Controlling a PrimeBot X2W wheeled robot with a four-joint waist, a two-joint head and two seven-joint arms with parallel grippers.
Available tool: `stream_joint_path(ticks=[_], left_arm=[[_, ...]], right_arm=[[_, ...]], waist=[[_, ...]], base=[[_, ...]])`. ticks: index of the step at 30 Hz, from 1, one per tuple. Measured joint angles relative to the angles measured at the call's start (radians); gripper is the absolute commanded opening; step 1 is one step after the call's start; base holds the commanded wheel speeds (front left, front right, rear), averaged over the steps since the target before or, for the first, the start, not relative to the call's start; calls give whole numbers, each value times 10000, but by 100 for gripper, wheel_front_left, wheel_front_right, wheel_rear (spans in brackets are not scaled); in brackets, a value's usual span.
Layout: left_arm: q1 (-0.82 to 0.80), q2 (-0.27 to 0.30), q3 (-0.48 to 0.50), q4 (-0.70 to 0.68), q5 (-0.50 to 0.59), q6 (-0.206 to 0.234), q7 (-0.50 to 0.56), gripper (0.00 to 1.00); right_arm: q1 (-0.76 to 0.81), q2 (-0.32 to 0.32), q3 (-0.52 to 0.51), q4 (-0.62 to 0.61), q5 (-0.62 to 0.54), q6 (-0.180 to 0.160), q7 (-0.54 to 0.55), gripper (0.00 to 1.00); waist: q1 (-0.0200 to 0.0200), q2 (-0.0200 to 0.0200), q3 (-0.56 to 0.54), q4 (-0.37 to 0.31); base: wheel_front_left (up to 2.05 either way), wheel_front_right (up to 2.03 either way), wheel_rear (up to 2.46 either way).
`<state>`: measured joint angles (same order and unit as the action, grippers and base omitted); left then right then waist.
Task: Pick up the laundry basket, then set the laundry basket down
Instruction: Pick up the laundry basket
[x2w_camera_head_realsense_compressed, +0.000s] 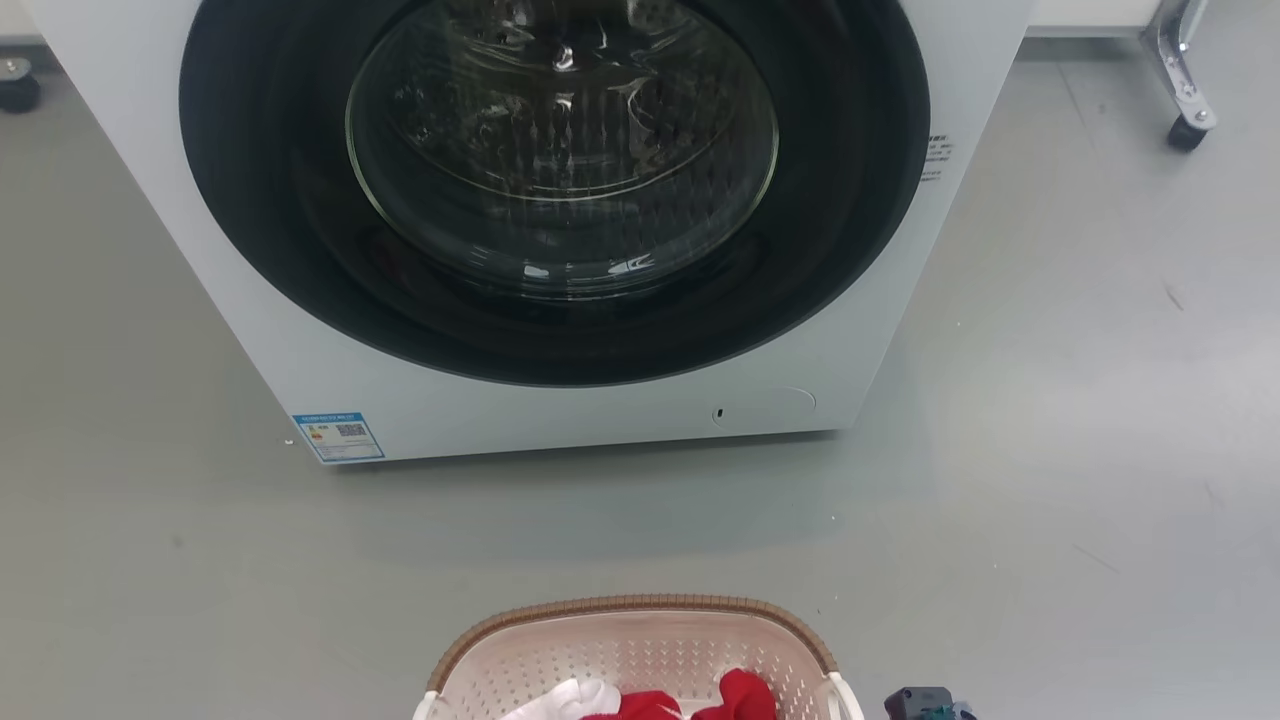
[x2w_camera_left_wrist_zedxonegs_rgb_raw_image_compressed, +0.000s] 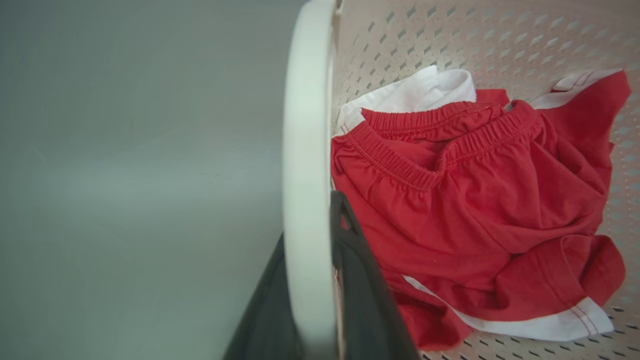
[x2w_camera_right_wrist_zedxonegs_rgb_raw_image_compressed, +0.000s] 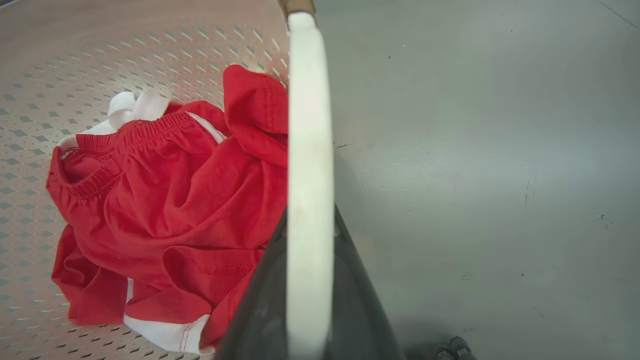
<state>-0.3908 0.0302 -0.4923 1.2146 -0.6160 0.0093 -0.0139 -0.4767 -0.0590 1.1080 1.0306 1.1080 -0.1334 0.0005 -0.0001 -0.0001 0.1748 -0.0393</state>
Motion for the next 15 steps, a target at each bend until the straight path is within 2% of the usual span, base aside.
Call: stream_joint_path(ticks=[15], left_arm=[[811, 17, -485, -280, -587, 282, 336, 0]], right_arm=[[678, 10, 414, 198, 378, 0, 309, 0]], waist=[[0, 0, -1054, -50]], base=[[0, 0, 0]])
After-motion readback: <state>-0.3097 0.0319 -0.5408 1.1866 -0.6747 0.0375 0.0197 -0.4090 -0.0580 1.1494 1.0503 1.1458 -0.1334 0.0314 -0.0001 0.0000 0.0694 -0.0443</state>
